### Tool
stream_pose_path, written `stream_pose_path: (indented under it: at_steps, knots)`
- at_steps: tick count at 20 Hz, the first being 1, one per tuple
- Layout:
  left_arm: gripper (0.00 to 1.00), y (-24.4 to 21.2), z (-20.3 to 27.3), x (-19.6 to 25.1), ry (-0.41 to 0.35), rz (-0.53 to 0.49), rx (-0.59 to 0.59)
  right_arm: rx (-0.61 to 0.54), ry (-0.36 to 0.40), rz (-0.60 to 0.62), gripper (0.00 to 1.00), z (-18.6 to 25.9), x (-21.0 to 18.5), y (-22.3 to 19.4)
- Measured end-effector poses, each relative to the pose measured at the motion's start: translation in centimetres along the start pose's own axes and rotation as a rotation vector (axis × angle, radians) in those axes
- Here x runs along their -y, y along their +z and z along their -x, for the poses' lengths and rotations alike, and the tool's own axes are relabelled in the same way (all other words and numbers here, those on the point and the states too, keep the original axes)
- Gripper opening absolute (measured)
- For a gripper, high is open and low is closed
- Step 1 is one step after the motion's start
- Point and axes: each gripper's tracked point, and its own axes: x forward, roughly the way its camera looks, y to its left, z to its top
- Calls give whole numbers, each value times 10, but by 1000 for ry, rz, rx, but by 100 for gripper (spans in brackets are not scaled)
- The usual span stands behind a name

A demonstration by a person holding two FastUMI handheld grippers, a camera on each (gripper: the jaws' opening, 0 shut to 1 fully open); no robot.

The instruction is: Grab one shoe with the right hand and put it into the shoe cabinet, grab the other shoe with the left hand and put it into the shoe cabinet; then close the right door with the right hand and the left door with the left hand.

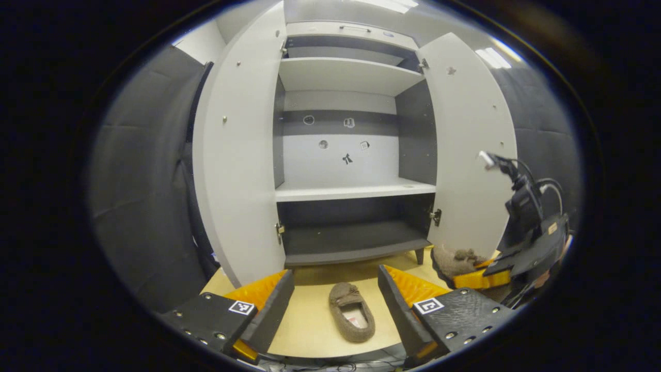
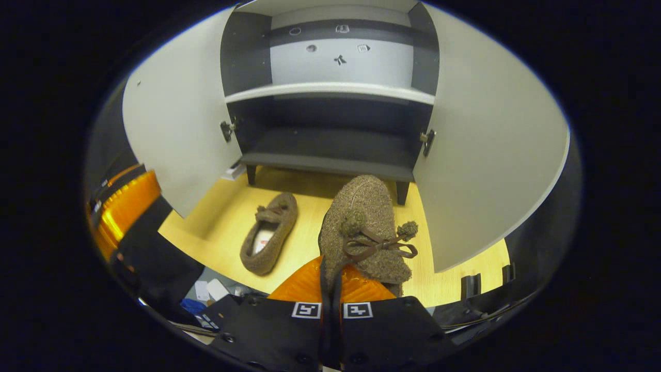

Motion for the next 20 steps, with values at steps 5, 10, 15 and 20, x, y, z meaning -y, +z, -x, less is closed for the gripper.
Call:
stream_pose_path:
  at_steps: [5,10,15,20]
  knots:
    - [100,17,-8,4,-33,-7,1,119,15,-25,2,26,-3,77]
    - [100,39,-28,10,-50,5,41,258,33,-9,2,30,-4,172]
    - [100,53,-42,12,-50,10,31,348,63,-59,2,7,-2,240]
    - [100,72,-51,7,-34,15,37,423,62,-55,1,-17,15,304]
